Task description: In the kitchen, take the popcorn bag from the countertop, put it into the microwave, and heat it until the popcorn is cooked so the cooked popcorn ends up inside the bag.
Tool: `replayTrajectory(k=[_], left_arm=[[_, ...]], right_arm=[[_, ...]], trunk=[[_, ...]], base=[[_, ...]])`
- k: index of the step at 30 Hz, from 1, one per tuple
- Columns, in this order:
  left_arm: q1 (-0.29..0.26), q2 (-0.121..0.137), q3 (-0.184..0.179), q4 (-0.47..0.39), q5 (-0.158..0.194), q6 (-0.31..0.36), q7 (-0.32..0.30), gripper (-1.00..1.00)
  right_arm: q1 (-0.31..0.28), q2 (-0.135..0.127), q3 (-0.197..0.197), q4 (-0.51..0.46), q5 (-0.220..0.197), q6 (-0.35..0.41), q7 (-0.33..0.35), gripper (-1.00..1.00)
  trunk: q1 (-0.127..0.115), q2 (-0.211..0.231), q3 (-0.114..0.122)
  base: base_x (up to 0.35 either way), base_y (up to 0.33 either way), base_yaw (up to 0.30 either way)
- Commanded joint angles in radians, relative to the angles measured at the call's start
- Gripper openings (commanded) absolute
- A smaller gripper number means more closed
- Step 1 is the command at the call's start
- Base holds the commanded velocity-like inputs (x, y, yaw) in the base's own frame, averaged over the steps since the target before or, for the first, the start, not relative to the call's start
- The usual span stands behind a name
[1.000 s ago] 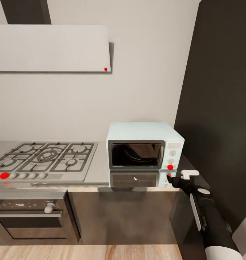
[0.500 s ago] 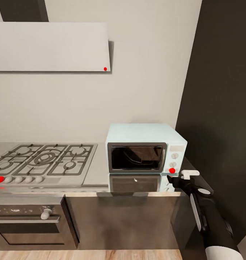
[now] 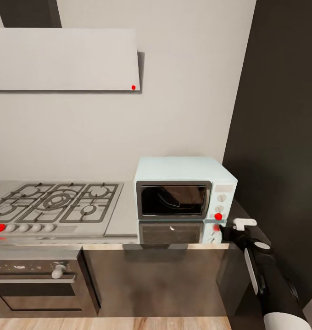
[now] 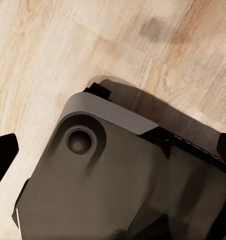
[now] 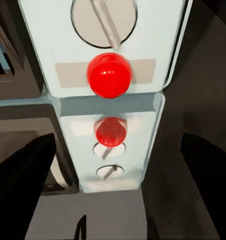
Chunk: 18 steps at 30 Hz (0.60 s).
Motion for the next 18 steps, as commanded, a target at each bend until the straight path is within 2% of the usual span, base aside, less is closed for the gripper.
replayTrajectory(k=[1, 18], left_arm=[[-0.001, 0.0, -0.008, 0.0, 0.007, -0.002, 0.004, 1.0], [-0.001, 0.0, -0.008, 0.0, 0.013, -0.002, 0.004, 1.0]], right_arm=[[-0.001, -0.001, -0.002, 0.0, 0.01, 0.0, 0.009, -1.0], [-0.001, 0.005, 0.009, -0.008, 0.019, 0.003, 0.001, -1.0]], trunk=[[0.0, -0.001, -0.001], [0.0, -0.001, -0.001]], base=[[0.0, 0.0, 0.0], [0.0, 0.0, 0.0]])
